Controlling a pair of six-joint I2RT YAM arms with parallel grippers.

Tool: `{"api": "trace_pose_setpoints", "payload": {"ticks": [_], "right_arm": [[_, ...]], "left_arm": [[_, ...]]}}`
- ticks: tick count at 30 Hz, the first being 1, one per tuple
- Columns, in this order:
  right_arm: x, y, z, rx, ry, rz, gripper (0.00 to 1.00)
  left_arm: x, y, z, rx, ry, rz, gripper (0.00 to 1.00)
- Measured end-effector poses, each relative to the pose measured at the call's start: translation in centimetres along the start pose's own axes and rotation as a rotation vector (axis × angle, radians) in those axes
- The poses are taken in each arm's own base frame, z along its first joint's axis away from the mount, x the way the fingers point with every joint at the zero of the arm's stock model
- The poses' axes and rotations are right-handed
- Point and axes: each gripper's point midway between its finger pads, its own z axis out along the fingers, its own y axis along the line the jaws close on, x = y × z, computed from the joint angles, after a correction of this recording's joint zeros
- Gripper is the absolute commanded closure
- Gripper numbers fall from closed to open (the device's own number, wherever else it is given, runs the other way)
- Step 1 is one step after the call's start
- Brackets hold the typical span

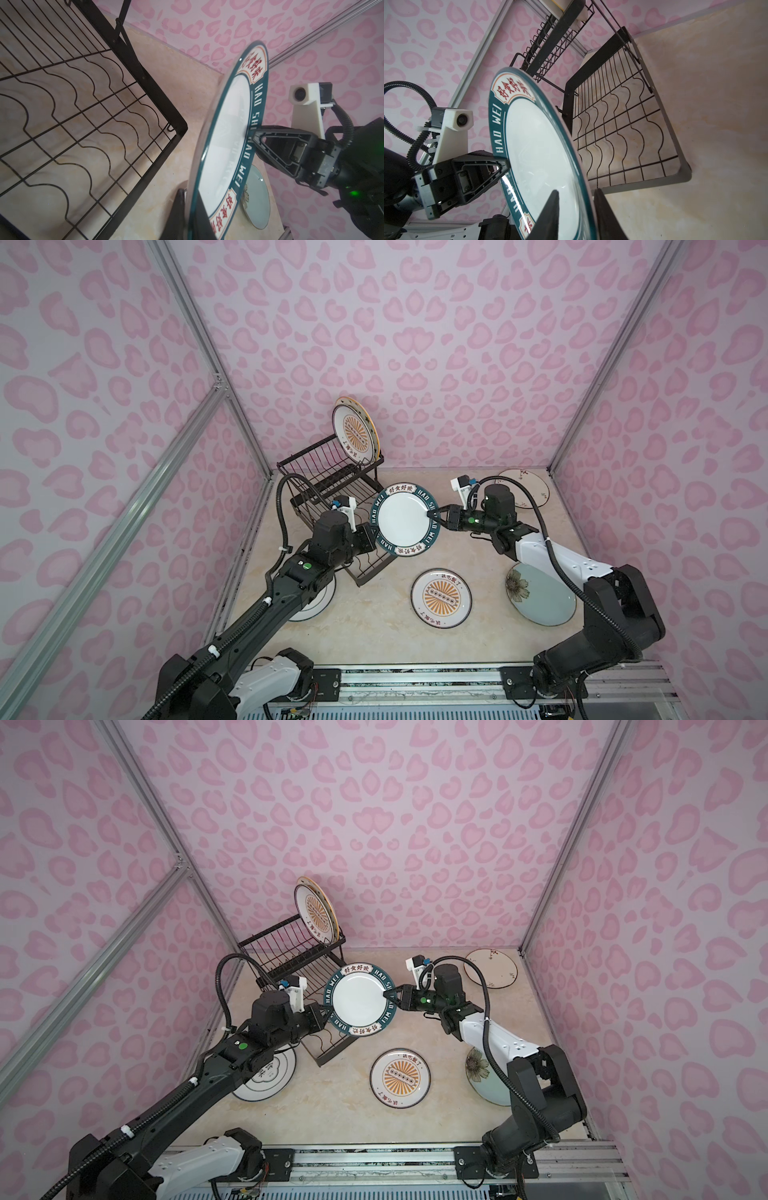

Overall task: Load the plates into the dish rack
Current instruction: 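Carry the upright green-rimmed plate past the left gripper toward the rack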

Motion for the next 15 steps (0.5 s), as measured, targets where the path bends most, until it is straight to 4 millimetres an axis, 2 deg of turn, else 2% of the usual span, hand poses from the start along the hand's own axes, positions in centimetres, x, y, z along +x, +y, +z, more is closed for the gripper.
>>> {"api": "trace_pose_setpoints", "payload": {"ticks": [10, 15], "right_arm": [[1.0, 0.2, 1.2, -0.020, 0.029, 0.023, 0.71], [1.0, 0.4, 1.4, -0.033, 0.028, 0.023, 0.80]], "left_arm": [[-0.1, 0.1, -0.3, 0.007, -0.007, -0.006, 0.96], [-0.3, -0.1, -0.5, 0.015, -0.011, -0.006, 0.96]]}}
